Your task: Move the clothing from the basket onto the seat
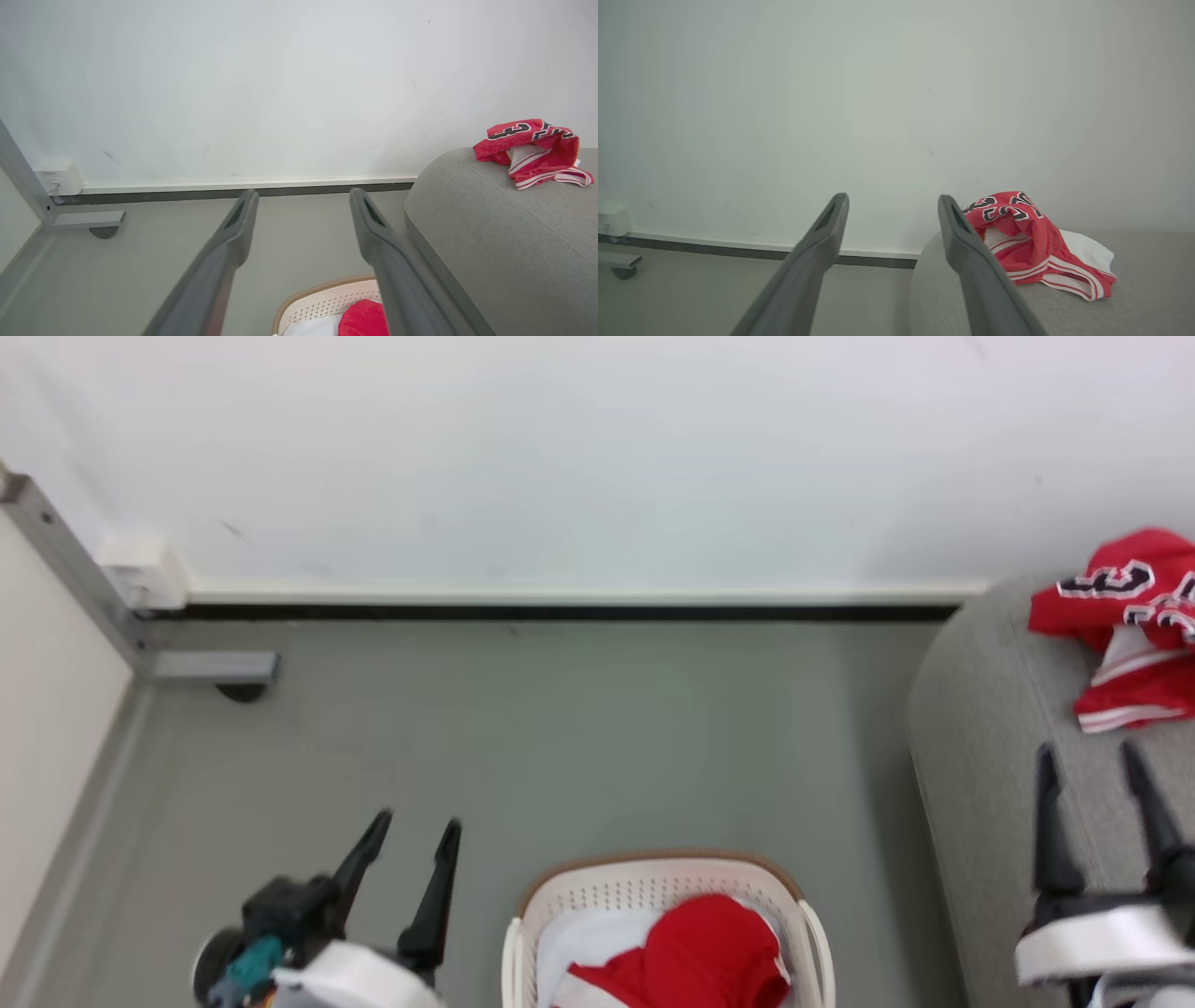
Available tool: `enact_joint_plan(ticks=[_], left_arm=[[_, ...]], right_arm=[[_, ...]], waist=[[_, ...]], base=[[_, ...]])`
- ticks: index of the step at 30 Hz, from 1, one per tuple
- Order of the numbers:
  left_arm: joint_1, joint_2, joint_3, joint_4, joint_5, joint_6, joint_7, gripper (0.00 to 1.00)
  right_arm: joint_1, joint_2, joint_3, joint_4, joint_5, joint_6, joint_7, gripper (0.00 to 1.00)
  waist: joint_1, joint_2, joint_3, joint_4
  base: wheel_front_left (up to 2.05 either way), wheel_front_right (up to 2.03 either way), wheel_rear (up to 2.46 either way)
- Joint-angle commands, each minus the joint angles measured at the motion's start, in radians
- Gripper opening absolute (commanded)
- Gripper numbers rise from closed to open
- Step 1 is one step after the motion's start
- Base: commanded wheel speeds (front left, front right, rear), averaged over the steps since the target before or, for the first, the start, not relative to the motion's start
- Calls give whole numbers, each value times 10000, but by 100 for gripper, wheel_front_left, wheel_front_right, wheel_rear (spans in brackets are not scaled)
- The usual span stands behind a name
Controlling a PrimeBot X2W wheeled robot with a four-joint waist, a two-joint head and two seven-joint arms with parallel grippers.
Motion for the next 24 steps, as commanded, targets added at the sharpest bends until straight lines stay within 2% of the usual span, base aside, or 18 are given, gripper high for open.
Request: enact_joint_plan(ticks=[1,3,8,15,24], left_arm=[[568,-88,317,15,297,20,-5,100],[971,-198,743,-20,476,-46,-6,100],[1845,-543,1679,157,1018,-269,-7,100],[2491,-1077,2624,283,1698,-831,-8,100],[2622,-1579,3281,395,2300,-1389,-10,100]], right_arm=[[586,-26,375,-300,61,-25,7,100],[1096,-23,903,-572,109,-25,7,100],[2020,-30,1485,-899,512,-25,6,100],[2555,-26,1544,-882,988,-25,6,100],[2423,-28,1628,-792,1010,-25,6,100]], waist=[[4,0,-749,522],[4,0,-909,668],[4,0,-1245,975],[4,0,-1482,1147],[4,0,-1416,1049]], base=[[0,0,0],[0,0,0],[0,0,0],[0,0,0],[0,0,0]])
